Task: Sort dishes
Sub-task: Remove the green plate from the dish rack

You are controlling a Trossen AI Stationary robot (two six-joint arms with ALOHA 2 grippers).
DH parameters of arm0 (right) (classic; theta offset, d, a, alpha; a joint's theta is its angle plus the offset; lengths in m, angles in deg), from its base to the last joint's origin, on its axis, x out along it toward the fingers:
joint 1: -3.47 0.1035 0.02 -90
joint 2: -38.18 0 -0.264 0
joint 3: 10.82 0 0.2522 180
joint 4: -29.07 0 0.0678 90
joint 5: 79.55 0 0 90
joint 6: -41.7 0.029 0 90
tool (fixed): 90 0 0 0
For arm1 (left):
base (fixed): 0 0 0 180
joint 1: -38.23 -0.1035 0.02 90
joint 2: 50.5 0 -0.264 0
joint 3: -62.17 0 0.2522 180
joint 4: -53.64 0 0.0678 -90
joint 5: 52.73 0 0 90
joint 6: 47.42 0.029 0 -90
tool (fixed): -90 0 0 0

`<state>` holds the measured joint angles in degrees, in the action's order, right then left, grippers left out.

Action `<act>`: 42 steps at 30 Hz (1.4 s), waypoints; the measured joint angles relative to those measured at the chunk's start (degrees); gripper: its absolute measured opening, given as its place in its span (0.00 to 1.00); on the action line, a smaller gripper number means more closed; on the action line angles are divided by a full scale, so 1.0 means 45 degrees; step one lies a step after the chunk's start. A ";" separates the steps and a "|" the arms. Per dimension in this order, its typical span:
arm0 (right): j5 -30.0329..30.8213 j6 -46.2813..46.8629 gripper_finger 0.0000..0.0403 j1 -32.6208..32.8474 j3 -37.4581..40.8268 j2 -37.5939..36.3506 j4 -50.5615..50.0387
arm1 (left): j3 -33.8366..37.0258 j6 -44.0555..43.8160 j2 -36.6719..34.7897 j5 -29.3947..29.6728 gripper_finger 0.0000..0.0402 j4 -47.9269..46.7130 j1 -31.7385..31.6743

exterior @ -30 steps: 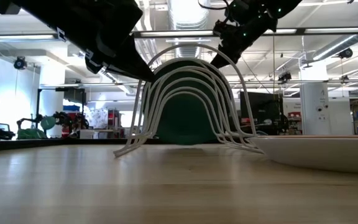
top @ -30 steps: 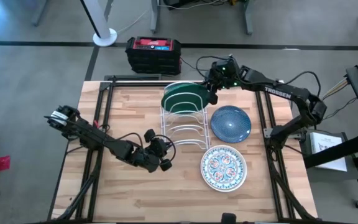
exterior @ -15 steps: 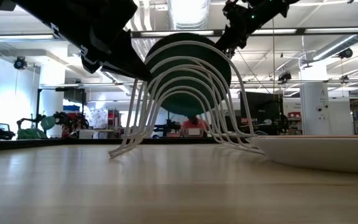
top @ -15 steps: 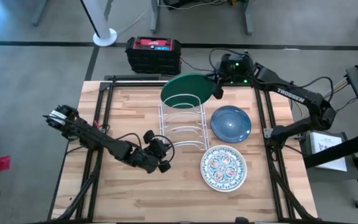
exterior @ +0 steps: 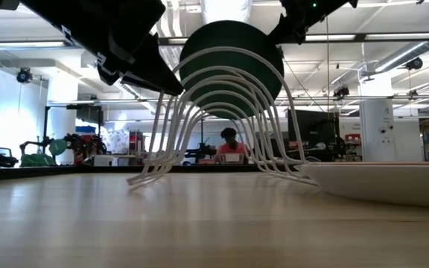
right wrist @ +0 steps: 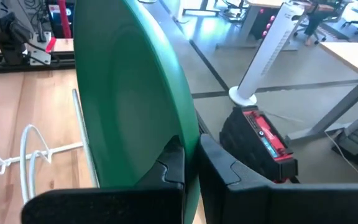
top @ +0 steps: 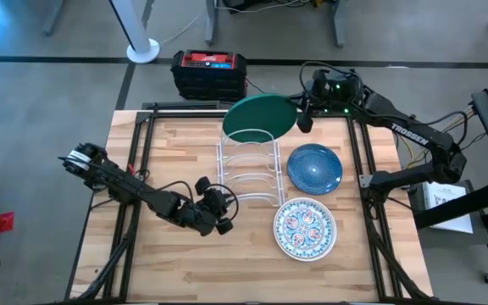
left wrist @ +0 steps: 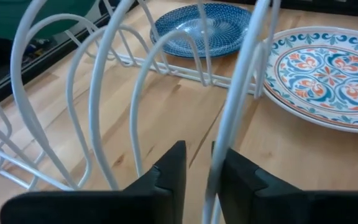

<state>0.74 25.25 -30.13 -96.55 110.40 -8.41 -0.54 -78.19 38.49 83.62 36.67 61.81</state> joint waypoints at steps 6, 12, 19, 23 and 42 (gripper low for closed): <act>-0.0074 0.0135 0.01 0.0012 0.0005 -0.0013 -0.0021 | -0.0005 0.0002 0.0000 0.0098 0.23 -0.0034 -0.0015; -0.0078 0.0236 0.01 0.0024 0.0010 -0.0268 0.0117 | -0.0015 0.0005 0.0000 0.0093 0.26 -0.0081 -0.0015; -0.0073 0.0370 0.01 0.0024 0.0024 -0.0712 0.0023 | -0.0015 0.0005 0.0000 0.0010 0.27 -0.0173 -0.0010; -0.0067 0.0406 0.01 0.0019 0.0024 -0.0947 0.0001 | -0.0017 0.0003 0.0000 0.0010 0.27 -0.0169 -0.0010; 0.0531 0.0689 0.01 0.0019 0.0024 -0.1990 -0.0411 | -0.0019 0.1042 -0.0197 0.0501 0.59 -0.0095 -0.0010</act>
<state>3.13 28.35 -30.04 -96.44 101.45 -10.26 -0.63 -73.50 37.60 85.87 36.24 61.76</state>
